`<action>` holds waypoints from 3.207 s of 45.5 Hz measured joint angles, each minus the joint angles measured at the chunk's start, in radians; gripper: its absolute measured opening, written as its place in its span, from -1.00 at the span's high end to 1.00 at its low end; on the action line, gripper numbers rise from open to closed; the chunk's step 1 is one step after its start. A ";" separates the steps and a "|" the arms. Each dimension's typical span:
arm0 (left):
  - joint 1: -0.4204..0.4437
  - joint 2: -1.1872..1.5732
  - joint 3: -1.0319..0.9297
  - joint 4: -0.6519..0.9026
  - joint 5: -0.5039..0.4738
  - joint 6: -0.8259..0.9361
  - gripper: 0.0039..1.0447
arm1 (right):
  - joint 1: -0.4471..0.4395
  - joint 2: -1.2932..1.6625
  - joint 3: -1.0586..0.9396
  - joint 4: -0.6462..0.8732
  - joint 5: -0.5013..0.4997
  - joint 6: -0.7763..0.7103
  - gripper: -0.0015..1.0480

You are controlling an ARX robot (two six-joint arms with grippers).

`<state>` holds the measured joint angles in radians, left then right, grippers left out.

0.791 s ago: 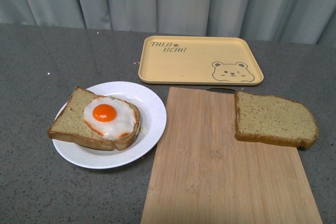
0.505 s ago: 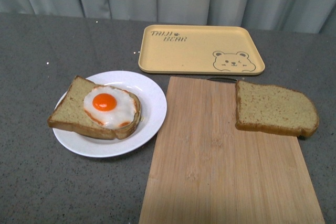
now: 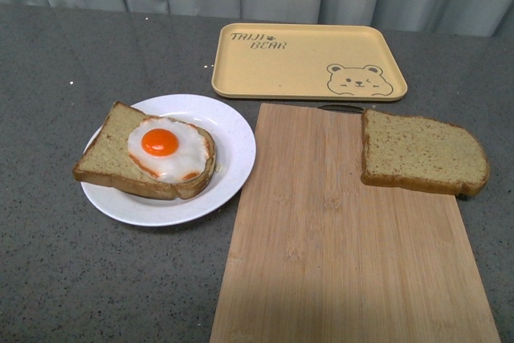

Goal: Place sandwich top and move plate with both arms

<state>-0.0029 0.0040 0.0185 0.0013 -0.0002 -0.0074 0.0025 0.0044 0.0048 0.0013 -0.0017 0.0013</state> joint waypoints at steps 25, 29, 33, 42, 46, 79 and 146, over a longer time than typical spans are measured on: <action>0.000 0.000 0.000 0.000 0.000 0.000 -0.88 | 0.000 0.000 0.000 0.000 0.000 0.000 -0.82; 0.000 0.000 0.000 0.000 0.000 0.000 -0.88 | 0.000 0.000 0.000 0.000 0.000 0.000 -0.82; 0.000 0.000 0.000 0.000 0.000 0.000 -0.88 | 0.000 0.000 0.000 0.000 0.000 0.000 -0.82; 0.000 0.000 0.000 0.000 0.000 0.000 -0.88 | 0.000 0.000 0.000 0.000 0.000 0.000 -0.82; 0.000 0.000 0.000 0.000 0.000 0.000 -0.88 | 0.000 0.000 0.000 0.000 0.000 0.000 -0.82; 0.000 0.000 0.000 -0.001 0.000 0.000 -0.88 | -0.262 1.461 0.409 0.375 -0.239 -0.049 -0.82; 0.000 0.000 0.000 -0.001 0.000 0.000 -0.88 | -0.146 1.974 0.880 0.184 -0.701 0.381 0.95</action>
<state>-0.0029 0.0040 0.0185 0.0006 -0.0002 -0.0074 -0.1440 1.9785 0.8845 0.1856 -0.7025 0.3828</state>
